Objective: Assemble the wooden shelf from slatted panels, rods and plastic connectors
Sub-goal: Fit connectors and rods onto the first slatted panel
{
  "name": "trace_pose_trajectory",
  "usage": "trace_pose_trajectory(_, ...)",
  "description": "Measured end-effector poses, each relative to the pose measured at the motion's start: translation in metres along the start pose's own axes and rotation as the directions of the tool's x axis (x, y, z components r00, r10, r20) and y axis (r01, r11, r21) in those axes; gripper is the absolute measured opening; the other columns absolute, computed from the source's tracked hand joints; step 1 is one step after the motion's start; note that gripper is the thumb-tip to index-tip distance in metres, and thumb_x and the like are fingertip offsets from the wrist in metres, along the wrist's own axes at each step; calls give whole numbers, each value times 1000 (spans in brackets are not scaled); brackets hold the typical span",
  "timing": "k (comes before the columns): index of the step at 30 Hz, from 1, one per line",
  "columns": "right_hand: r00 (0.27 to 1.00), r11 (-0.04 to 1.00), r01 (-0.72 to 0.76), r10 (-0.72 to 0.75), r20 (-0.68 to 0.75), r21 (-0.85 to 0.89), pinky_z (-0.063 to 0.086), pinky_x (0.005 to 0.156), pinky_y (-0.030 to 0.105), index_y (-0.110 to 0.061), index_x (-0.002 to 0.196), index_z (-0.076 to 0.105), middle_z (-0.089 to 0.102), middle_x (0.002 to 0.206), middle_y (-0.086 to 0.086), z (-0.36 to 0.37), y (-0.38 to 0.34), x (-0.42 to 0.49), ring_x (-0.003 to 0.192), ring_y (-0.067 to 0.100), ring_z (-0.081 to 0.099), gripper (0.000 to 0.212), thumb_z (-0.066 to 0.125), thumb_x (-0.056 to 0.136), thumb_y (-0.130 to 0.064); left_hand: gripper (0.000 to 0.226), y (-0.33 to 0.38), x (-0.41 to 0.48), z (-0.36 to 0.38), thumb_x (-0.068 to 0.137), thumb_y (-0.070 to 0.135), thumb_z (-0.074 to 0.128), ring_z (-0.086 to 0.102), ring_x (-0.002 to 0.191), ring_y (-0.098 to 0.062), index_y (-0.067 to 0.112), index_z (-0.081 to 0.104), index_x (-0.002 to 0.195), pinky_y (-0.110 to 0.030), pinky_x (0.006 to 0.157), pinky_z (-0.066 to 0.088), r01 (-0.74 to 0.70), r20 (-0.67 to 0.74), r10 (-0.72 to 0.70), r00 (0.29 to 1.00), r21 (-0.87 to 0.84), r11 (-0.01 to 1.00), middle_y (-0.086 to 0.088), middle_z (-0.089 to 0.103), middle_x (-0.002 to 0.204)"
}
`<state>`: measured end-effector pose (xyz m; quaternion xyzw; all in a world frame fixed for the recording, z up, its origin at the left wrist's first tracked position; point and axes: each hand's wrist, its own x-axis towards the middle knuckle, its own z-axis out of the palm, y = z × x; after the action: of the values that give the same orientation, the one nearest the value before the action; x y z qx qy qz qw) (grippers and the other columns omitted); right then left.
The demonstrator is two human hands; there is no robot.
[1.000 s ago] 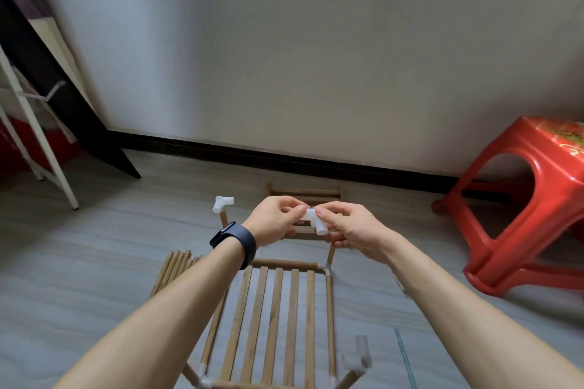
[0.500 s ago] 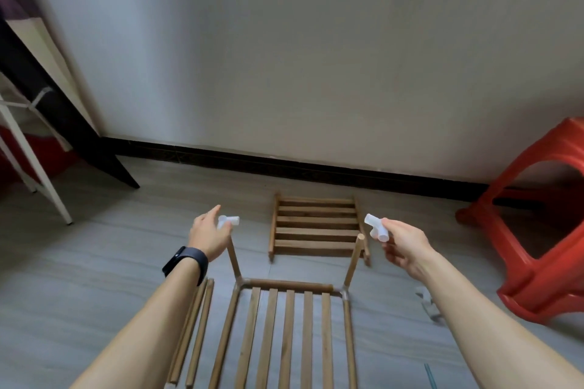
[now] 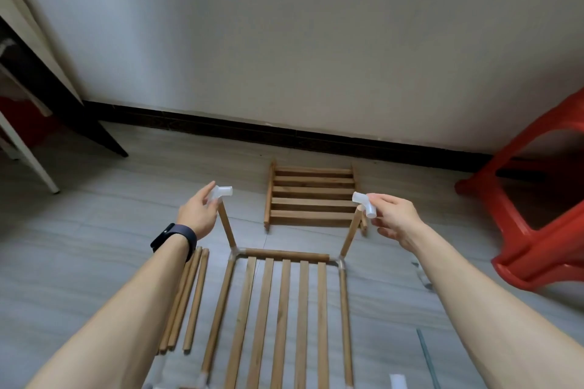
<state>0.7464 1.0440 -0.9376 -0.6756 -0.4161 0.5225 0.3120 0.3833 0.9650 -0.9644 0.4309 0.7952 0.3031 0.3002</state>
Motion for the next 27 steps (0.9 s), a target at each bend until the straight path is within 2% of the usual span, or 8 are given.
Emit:
trace_pose_trajectory(6, 1000, 998, 15, -14, 11, -57, 44, 56, 26, -19, 113, 72, 70, 87, 6, 8, 1, 1, 69, 18, 58, 20, 58, 99, -25, 48, 2, -1, 2, 107, 28, 42, 55, 125, -32, 28, 35, 155, -35, 98, 43, 0, -21, 1, 1000, 64, 998, -15, 53, 145)
trace_pose_trajectory(13, 998, 987, 49, -53, -24, -152, 48, 54, 24, -22, 115, 72, 73, 93, 4, 14, 6, 7, 69, 15, 63, 24, 61, 97, -34, 47, 1, 2, 10, 107, 27, 40, 59, 83, -26, 31, 36, 154, -33, 77, 48, -3, -69, 8, 998, 83, 997, -16, 61, 133)
trace_pose_trajectory(16, 999, 987, 48, -49, -3, -155, 53, 62, 30, -22, 115, 72, 71, 91, 3, 18, 10, 8, 73, 18, 64, 24, 61, 97, -34, 47, -1, 2, 10, 107, 28, 39, 62, 79, -31, 33, 36, 153, -38, 75, 54, 0, -79, 9, 997, 105, 995, -17, 63, 125)
trace_pose_trajectory(18, 999, 984, 38, -36, 14, -176, 58, 78, 39, -24, 117, 71, 69, 99, 2, 18, 13, 11, 85, 21, 66, 26, 59, 98, -36, 47, -2, 3, 10, 106, 29, 38, 62, 78, -32, 33, 36, 153, -41, 77, 55, -4, -82, 14, 997, 114, 993, -18, 65, 121)
trace_pose_trajectory(20, 999, 979, 22, -15, 36, -203, 58, 83, 45, -25, 122, 69, 68, 112, 5, 18, 15, 14, 100, 24, 66, 30, 56, 99, -39, 47, -3, 2, 10, 106, 30, 38, 63, 79, -36, 34, 36, 153, -44, 78, 57, -11, -81, 21, 996, 129, 992, -18, 66, 113)
trace_pose_trajectory(23, 998, 972, 6, 8, 59, -236, 53, 96, 52, -27, 128, 67, 64, 125, 18, 16, 17, 15, 118, 40, 59, 33, 53, 101, -40, 48, -4, -1, 9, 106, 32, 37, 63, 79, -38, 36, 35, 153, -46, 79, 57, -7, -73, 17, 997, 132, 991, -9, 61, 96)
trace_pose_trajectory(25, 998, 972, 15, 0, 63, -236, 44, 105, 59, -25, 129, 66, 63, 127, 21, 16, 19, 16, 125, 44, 52, 33, 52, 102, -37, 48, -3, -3, 9, 106, 32, 37, 63, 80, -38, 37, 34, 153, -46, 80, 56, -4, -73, 14, 997, 133, 991, -9, 61, 97)
trace_pose_trajectory(27, 998, 971, 22, -8, 62, -238, 43, 105, 58, -22, 130, 65, 65, 123, 21, 15, 19, 15, 125, 44, 53, 34, 52, 102, -36, 47, -1, -4, 9, 106, 32, 36, 63, 81, -38, 37, 34, 153, -45, 79, 56, -4, -74, 14, 997, 128, 992, -10, 62, 100)
